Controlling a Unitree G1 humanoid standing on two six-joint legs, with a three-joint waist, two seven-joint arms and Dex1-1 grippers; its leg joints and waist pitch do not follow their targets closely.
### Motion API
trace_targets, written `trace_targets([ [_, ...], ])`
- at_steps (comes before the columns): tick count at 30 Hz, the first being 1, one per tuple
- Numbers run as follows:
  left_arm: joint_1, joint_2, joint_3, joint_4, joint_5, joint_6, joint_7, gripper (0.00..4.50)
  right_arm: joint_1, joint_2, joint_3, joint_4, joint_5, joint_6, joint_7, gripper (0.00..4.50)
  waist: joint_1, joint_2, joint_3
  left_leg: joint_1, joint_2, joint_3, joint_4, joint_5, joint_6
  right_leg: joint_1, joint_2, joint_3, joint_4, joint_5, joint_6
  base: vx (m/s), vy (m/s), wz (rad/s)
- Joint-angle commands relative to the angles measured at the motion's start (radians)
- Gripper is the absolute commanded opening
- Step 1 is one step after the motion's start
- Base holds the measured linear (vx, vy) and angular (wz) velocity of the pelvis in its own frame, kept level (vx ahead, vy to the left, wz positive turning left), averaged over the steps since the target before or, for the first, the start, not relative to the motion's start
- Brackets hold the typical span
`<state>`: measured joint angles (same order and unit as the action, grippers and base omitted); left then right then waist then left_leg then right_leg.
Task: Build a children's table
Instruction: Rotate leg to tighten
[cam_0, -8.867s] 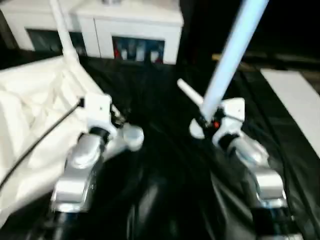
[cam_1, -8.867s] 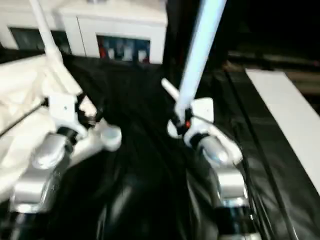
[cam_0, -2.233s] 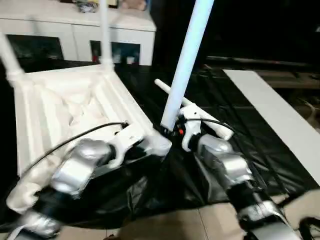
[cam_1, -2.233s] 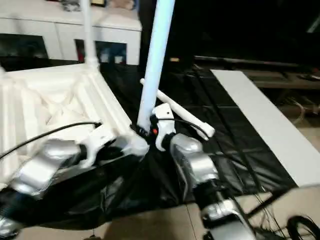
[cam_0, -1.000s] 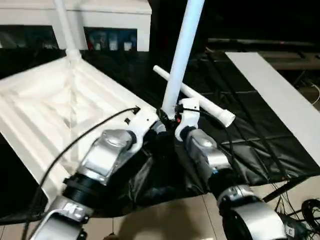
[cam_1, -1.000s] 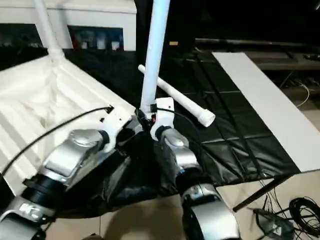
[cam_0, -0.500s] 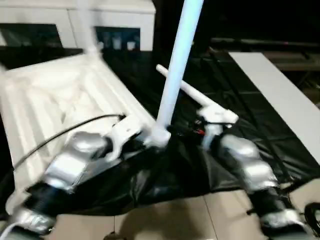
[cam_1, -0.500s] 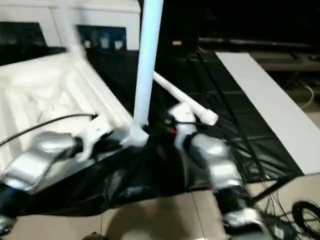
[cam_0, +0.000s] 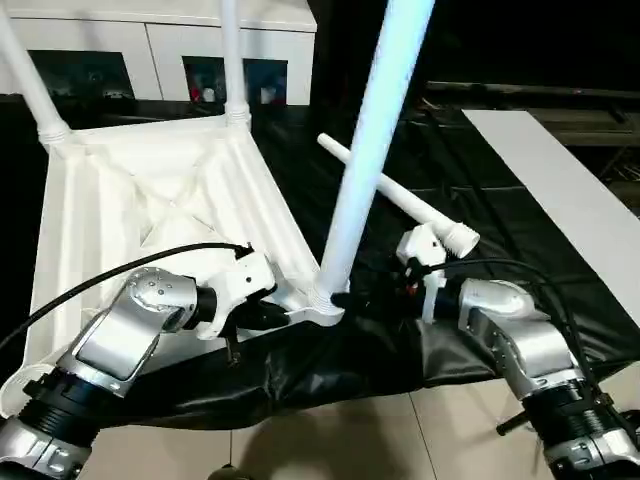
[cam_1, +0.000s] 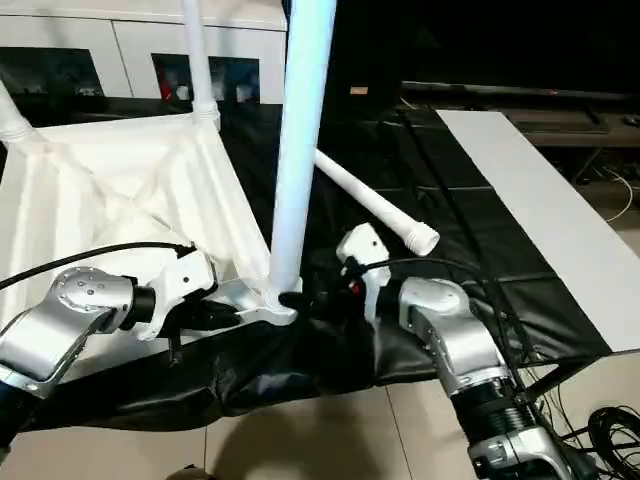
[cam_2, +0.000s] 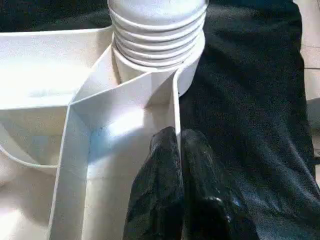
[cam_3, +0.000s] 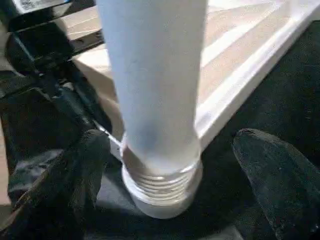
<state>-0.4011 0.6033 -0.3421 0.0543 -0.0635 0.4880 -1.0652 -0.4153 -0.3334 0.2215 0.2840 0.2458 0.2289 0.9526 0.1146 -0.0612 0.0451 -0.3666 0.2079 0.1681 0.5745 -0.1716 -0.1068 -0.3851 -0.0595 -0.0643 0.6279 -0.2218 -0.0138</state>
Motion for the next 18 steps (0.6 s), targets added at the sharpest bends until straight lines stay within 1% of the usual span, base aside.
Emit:
trace_targets([
  [1,-0.003,-0.006,-0.04,-0.026,-0.004,-0.016,-0.036,0.0,-0.022,-0.008,0.018,0.019,-0.029,-0.016,0.011,4.31,-0.005,0.014,-0.054,0.014,0.026,-0.001,-0.065,-0.145,0.016,0.042,-0.072,0.051,-0.067,-0.033,-0.189,0.0,0.0,0.0],
  [4,-0.005,-0.011,-0.043,-0.025,-0.003,-0.017,-0.032,0.0,-0.042,0.005,0.032,0.056,-0.05,-0.039,0.009,4.31,-0.005,0.014,-0.054,0.014,0.027,0.0,-0.065,-0.15,0.015,0.043,-0.074,0.052,-0.067,-0.042,-0.192,0.0,0.0,0.0],
  [7,-0.007,-0.016,-0.044,-0.022,0.0,-0.017,-0.03,0.0,-0.061,0.028,0.032,0.091,-0.055,-0.058,-0.001,3.98,-0.004,0.015,-0.056,0.014,0.027,0.0,-0.063,-0.13,0.017,0.043,-0.072,0.051,-0.062,-0.002,-0.198,0.0,0.0,0.0],
  [9,-0.007,-0.017,-0.044,-0.021,0.002,-0.018,-0.03,0.0,-0.066,0.035,0.035,0.1,-0.055,-0.063,0.004,3.98,-0.005,0.014,-0.056,0.014,0.027,-0.001,-0.063,-0.138,0.017,0.044,-0.073,0.051,-0.062,-0.009,-0.2,0.0,0.0,0.0],
  [10,-0.007,-0.017,-0.044,-0.021,0.002,-0.018,-0.03,0.0,-0.066,0.035,0.035,0.101,-0.055,-0.064,0.005,3.79,-0.004,0.014,-0.056,0.014,0.027,-0.001,-0.063,-0.139,0.017,0.044,-0.072,0.051,-0.062,-0.011,-0.199,0.0,0.0,0.0],
  [11,-0.007,-0.017,-0.043,-0.02,0.003,-0.018,-0.03,0.0,-0.067,0.037,0.037,0.105,-0.055,-0.066,0.009,3.79,-0.004,0.015,-0.056,0.015,0.027,-0.001,-0.063,-0.139,0.018,0.044,-0.073,0.052,-0.061,-0.009,-0.198,0.0,0.0,0.0],
  [12,-0.008,-0.016,-0.044,-0.019,0.004,-0.02,-0.03,0.0,-0.072,0.042,0.036,0.117,-0.057,-0.074,0.009,3.55,-0.002,0.015,-0.057,0.015,0.028,-0.001,-0.062,-0.136,0.017,0.044,-0.073,0.051,-0.061,-0.007,-0.196,0.0,0.0,0.0],
  [14,-0.008,-0.013,-0.044,-0.017,0.005,-0.022,-0.031,0.0,-0.079,0.049,0.033,0.133,-0.057,-0.086,0.011,3.5,-0.004,0.016,-0.058,0.014,0.027,-0.001,-0.062,-0.131,0.015,0.045,-0.072,0.051,-0.059,0.004,-0.201,0.0,0.0,0.0],
  [17,-0.009,-0.01,-0.045,-0.016,0.006,-0.022,-0.033,0.0,-0.079,0.052,0.031,0.138,-0.056,-0.091,0.017,3.13,-0.003,0.015,-0.059,0.014,0.026,-0.001,-0.06,-0.123,0.019,0.048,-0.071,0.051,-0.057,0.023,-0.201,0.0,0.0,0.0],
  [18,-0.009,-0.009,-0.045,-0.016,0.007,-0.022,-0.034,0.0,-0.079,0.054,0.03,0.139,-0.056,-0.093,0.02,3.09,-0.003,0.016,-0.058,0.014,0.026,-0.001,-0.061,-0.123,0.019,0.047,-0.071,0.051,-0.057,0.022,-0.201,0.0,0.0,0.0],
])
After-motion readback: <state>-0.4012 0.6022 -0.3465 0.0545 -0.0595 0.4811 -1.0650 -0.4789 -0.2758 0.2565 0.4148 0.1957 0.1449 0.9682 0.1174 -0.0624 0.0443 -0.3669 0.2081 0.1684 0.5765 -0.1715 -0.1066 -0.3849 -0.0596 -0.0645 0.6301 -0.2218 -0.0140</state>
